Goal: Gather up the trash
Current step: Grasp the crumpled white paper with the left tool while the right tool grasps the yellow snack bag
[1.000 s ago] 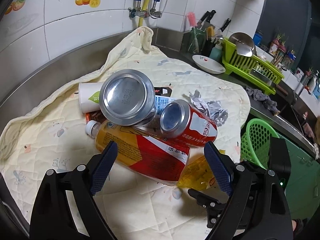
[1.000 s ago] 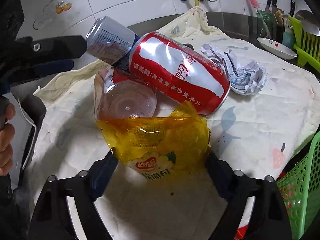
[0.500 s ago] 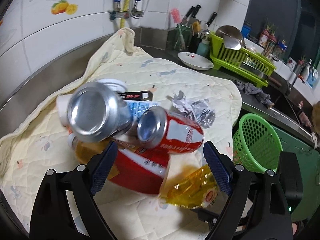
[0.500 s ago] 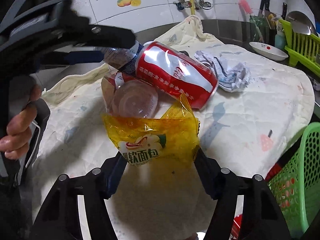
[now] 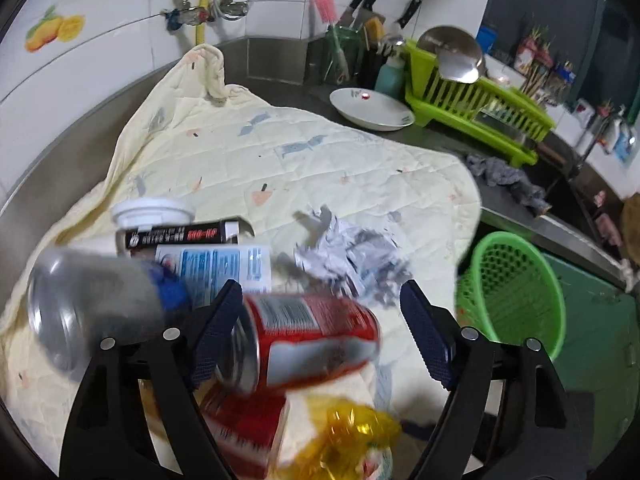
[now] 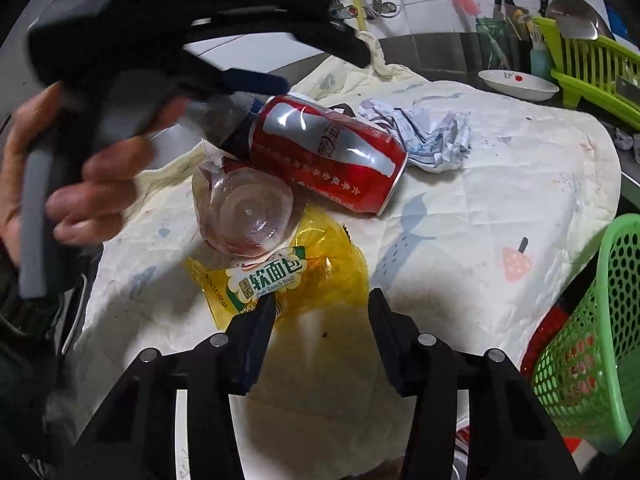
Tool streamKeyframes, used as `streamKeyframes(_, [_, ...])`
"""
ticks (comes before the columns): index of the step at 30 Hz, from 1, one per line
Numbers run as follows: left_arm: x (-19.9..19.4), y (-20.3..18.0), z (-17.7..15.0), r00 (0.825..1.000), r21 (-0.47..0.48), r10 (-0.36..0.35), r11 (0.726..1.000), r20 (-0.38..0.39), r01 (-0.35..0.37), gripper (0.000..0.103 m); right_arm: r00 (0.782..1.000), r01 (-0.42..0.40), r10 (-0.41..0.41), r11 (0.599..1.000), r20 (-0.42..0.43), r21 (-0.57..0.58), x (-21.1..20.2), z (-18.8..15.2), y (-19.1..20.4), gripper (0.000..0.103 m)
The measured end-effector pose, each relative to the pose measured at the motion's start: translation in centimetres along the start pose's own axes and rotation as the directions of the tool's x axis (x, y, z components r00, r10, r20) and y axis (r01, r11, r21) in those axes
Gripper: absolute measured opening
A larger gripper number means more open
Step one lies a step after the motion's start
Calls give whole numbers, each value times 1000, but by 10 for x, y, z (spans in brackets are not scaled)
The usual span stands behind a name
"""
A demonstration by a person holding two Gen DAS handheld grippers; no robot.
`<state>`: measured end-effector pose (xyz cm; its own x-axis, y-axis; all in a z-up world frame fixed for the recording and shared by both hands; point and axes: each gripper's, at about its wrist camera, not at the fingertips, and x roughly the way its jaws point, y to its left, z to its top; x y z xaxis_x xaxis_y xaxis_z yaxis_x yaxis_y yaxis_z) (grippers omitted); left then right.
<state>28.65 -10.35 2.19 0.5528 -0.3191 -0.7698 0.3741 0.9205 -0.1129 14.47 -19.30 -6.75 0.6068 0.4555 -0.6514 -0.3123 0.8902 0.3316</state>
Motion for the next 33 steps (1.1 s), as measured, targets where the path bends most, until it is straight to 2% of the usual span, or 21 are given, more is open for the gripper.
streamKeyframes(3, [18, -6, 11, 999, 14, 5, 1000, -38, -5, 67, 1000, -18, 18, 1000, 0, 15, -1, -1, -3, 47])
streamKeyframes(6, [29, -18, 20, 998, 76, 59, 995, -33, -57, 66, 1000, -29, 29, 999, 3, 21, -4, -2, -6, 48])
streamKeyframes(10, [49, -30, 28, 994, 115, 74, 991, -80, -64, 63, 1000, -31, 31, 999, 3, 19, -7, -2, -8, 50])
streamKeyframes(19, [90, -22, 30, 975, 72, 57, 997, -214, -42, 61, 999, -42, 42, 999, 0, 33, -9, -4, -14, 54])
streamKeyframes(25, [104, -16, 28, 968, 29, 19, 1000, -250, -12, 59, 999, -46, 46, 998, -2, 49, -6, -4, -14, 54])
streamKeyframes(26, [105, -16, 27, 968, 27, 11, 1000, -251, -4, 52, 999, -46, 46, 998, -3, 51, -5, -3, -13, 55])
streamKeyframes(27, [106, -16, 26, 968, 30, 5, 1000, -251, 3, 40, 999, -46, 47, 998, -5, 53, -4, -3, -13, 55])
streamKeyframes(28, [106, -17, 25, 969, 36, 1, 999, -246, 8, 37, 999, -47, 48, 997, -7, 55, -3, -2, -12, 55])
streamKeyframes(32, [97, -23, 23, 979, 65, -19, 997, -201, 33, 10, 998, -52, 53, 996, -15, 73, 1, 0, -11, 55])
streamKeyframes(33, [94, -24, 24, 982, 68, -22, 997, -190, 35, 9, 998, -58, 60, 995, -16, 84, 2, 0, -11, 55])
